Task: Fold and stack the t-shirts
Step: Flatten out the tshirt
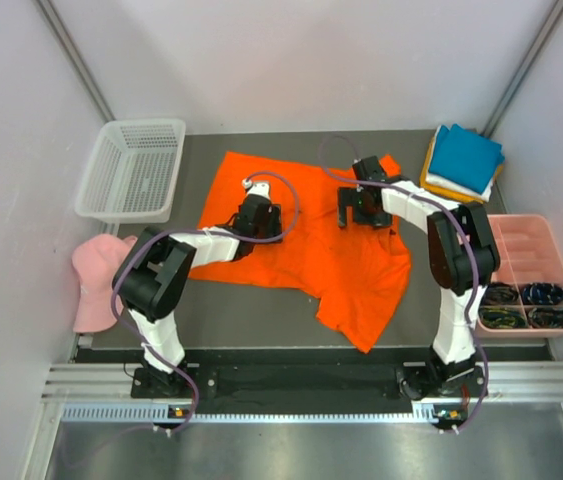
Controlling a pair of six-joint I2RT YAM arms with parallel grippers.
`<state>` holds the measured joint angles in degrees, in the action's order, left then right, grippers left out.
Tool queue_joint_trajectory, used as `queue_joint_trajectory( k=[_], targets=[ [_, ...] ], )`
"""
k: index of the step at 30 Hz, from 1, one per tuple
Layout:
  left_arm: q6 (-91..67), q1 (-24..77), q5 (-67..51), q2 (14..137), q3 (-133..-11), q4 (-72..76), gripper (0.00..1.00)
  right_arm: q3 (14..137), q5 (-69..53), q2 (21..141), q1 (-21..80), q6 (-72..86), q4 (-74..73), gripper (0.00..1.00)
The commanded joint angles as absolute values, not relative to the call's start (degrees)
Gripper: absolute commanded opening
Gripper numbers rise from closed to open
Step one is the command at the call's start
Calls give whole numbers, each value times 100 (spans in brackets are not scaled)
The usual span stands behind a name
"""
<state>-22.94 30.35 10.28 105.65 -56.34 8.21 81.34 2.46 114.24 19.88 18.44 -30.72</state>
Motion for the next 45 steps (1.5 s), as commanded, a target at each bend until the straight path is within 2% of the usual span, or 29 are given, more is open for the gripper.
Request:
queue_joint_trajectory(
  k=[1,6,16,22,27,33,39,45],
  targets=[
    [-2619,3032,782,10627,-5002,-518,65,7683,457,11259,2250,2232,-3252,99],
    [-2891,3032,519,10380,-4686,-597,63,7121,869,11110,2679,2750,-3515,99],
    [-3489,3093,26,9696,-3867,-685,61,5951,897,10556,3497,3717,-3621,99],
    [-3490,3234,254,8791,-3796,-1256,61,5590,1466,9599,3630,4095,-3937,99],
    [-3060,3261,1106,7859,-4874,-2370,64,6106,2495,8335,3621,4175,-4149,99],
    [-2523,3252,1617,7725,-6538,-2620,68,7065,3147,7734,3280,3754,-3999,99],
    [-2146,3234,1363,8541,-7030,-1232,71,7505,2673,8217,2453,3279,-3201,99],
    [-1864,3217,1100,9737,-7558,-213,72,8454,2321,9561,1838,2734,-2813,99]
  ],
)
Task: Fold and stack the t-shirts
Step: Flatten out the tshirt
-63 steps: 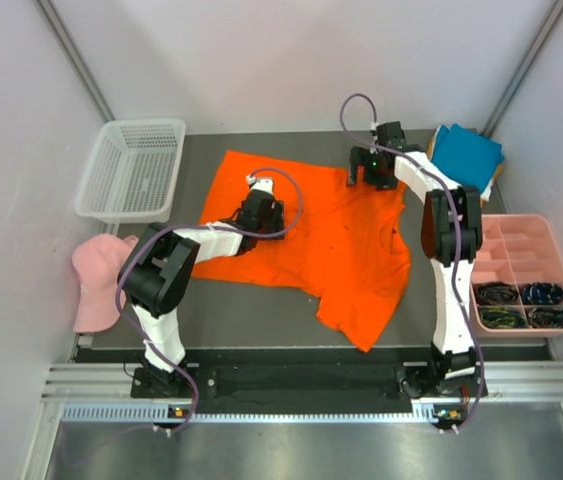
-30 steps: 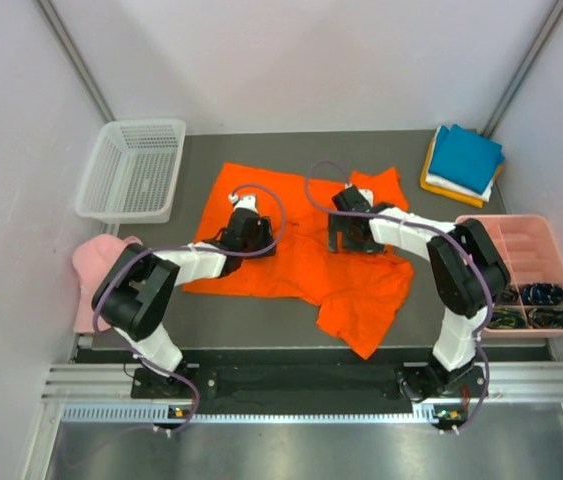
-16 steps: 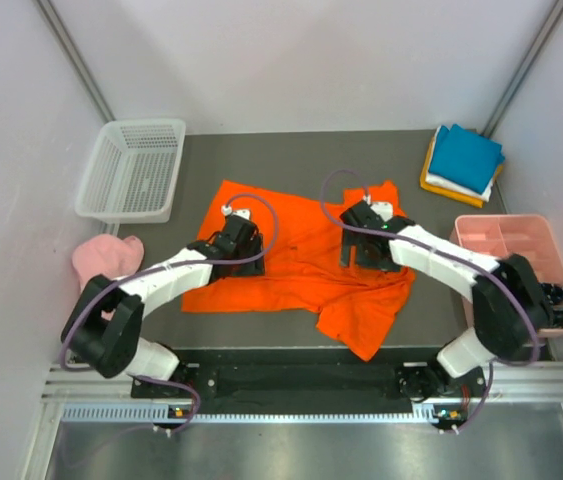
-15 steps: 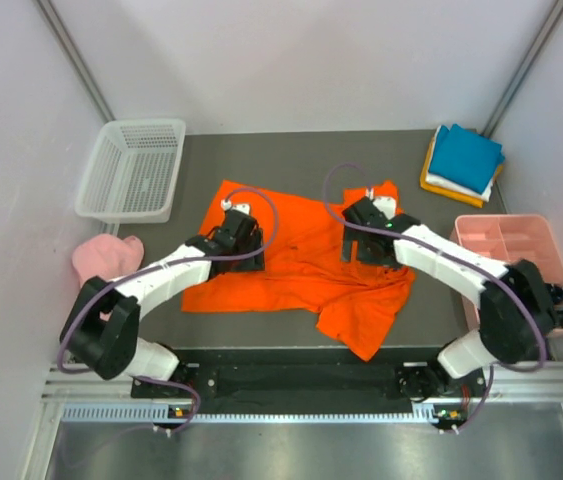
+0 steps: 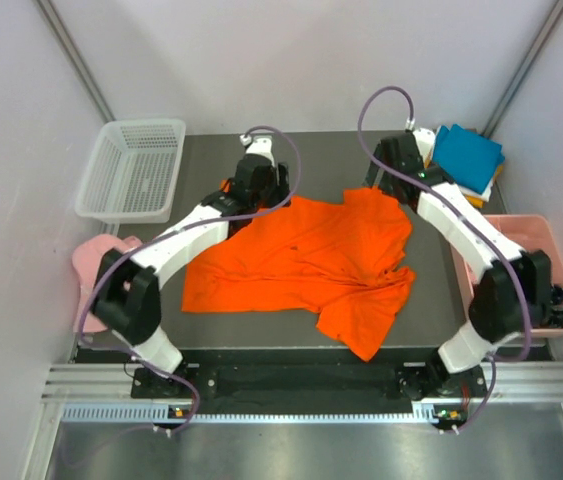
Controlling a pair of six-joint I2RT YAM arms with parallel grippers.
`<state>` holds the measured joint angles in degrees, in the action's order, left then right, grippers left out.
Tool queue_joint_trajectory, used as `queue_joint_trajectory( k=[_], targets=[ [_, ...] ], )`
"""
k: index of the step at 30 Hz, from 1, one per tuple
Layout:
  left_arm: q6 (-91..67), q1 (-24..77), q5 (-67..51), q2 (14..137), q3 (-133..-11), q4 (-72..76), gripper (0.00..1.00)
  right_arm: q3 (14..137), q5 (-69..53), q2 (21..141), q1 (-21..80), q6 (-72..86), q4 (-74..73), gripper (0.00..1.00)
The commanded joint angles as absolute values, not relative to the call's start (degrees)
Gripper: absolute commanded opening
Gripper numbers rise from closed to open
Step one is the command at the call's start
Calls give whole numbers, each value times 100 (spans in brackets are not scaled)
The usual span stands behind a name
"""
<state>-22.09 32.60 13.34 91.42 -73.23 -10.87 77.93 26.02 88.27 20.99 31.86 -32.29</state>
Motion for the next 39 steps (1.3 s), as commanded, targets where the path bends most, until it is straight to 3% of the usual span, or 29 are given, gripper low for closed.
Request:
queue_joint_trajectory(
  k=[1,17,33,39],
  targets=[
    [-1837,3208,1012,9886,-7619,-46,71,8533,2286,9702,1689,2646,-2708,99],
    [-2074,3147,-448,13287,-11038,510,70,10002,1239,11900,756,2522,-2742,99],
    [-2716,3146,-1380,13957,-10872,1169,66,10002,949,12305,686,2505,-2795,96],
    [-2821,3164,-1582,13931,-10705,1292,65,9870,941,12313,686,2522,-2742,77]
  ],
)
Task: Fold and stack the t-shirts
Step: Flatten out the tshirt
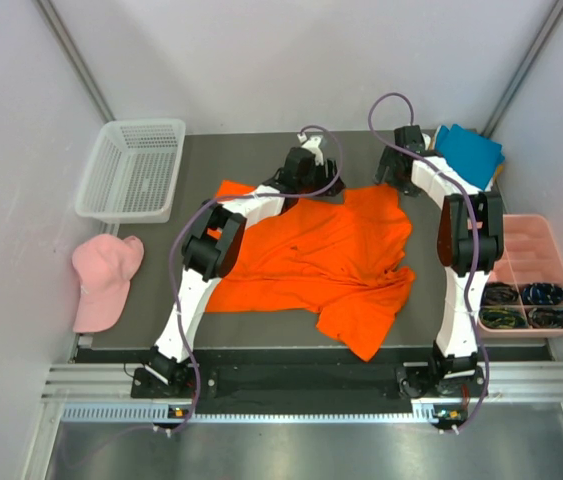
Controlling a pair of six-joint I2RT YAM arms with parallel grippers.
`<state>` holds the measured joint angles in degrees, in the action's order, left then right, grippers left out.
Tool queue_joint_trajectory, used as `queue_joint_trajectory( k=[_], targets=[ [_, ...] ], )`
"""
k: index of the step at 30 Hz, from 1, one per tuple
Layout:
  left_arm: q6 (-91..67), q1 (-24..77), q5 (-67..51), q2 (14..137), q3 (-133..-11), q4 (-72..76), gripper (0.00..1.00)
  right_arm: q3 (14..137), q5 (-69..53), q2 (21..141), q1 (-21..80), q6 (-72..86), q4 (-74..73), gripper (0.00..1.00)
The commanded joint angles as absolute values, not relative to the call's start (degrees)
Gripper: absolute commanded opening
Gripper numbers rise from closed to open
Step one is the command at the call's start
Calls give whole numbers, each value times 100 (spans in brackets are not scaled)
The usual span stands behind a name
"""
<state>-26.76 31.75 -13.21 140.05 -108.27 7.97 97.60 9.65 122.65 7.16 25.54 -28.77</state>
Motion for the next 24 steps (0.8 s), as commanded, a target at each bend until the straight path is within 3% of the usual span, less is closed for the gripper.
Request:
queue_joint_trajectory(
  k=[1,24],
  targets=[
    [-2839,3164,-1599,13939,-10670,1344,65,9879,940,12331,686,2522,-2768,74],
    [-2575,3463,-1406,14536,-11171,949,61,9835,818,12375,615,2531,-2848,71]
  ],
)
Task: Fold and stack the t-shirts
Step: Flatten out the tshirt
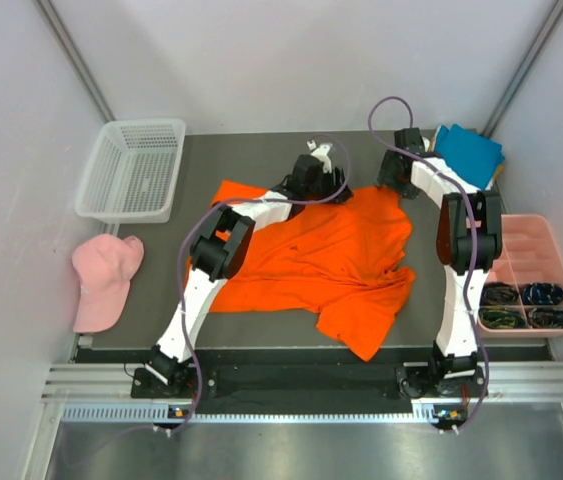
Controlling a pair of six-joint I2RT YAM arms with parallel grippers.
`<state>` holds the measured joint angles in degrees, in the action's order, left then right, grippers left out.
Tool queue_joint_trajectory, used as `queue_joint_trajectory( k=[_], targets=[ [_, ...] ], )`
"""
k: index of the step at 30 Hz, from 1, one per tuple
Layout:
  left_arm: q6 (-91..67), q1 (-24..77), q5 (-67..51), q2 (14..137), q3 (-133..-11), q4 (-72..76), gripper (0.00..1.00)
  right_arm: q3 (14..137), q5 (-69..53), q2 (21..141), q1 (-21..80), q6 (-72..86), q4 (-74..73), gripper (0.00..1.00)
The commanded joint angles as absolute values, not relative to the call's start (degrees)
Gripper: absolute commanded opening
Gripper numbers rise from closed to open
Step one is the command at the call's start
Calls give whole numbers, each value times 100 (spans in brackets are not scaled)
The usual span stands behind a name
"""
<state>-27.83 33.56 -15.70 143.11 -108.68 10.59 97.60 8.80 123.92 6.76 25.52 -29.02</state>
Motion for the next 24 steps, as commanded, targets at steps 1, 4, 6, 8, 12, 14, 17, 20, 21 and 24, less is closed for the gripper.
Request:
queue_joint_trajectory(
  k=[1,4,6,8,12,14,17,20,21,24],
  targets=[
    [-2575,3472,-1398,14563,-11197,941,61,9826,826,12384,615,2540,-2848,71],
    [-2619,3472,-1415,14660,-11302,923,61,9826,809,12366,606,2522,-2856,71],
    [-2628,3498,-1415,14713,-11390,897,59,9826,826,12366,607,2505,-2856,70],
    [-2610,3507,-1415,14739,-11426,879,56,9817,826,12384,598,2514,-2848,69],
    [-2610,3507,-1398,14757,-11417,861,44,9817,782,12384,571,2514,-2830,57],
    [-2602,3507,-1397,14774,-11408,870,39,9809,747,12401,563,2505,-2795,47],
    [-2602,3507,-1398,14774,-11400,888,35,9817,721,12436,536,2505,-2786,37],
    [-2602,3507,-1398,14757,-11373,896,31,9817,721,12454,536,2505,-2769,24],
    [-2610,3507,-1397,14757,-11364,905,30,9809,729,12472,536,2496,-2751,22],
    [-2619,3498,-1397,14757,-11312,949,24,9826,721,12507,536,2487,-2751,8]
  ],
)
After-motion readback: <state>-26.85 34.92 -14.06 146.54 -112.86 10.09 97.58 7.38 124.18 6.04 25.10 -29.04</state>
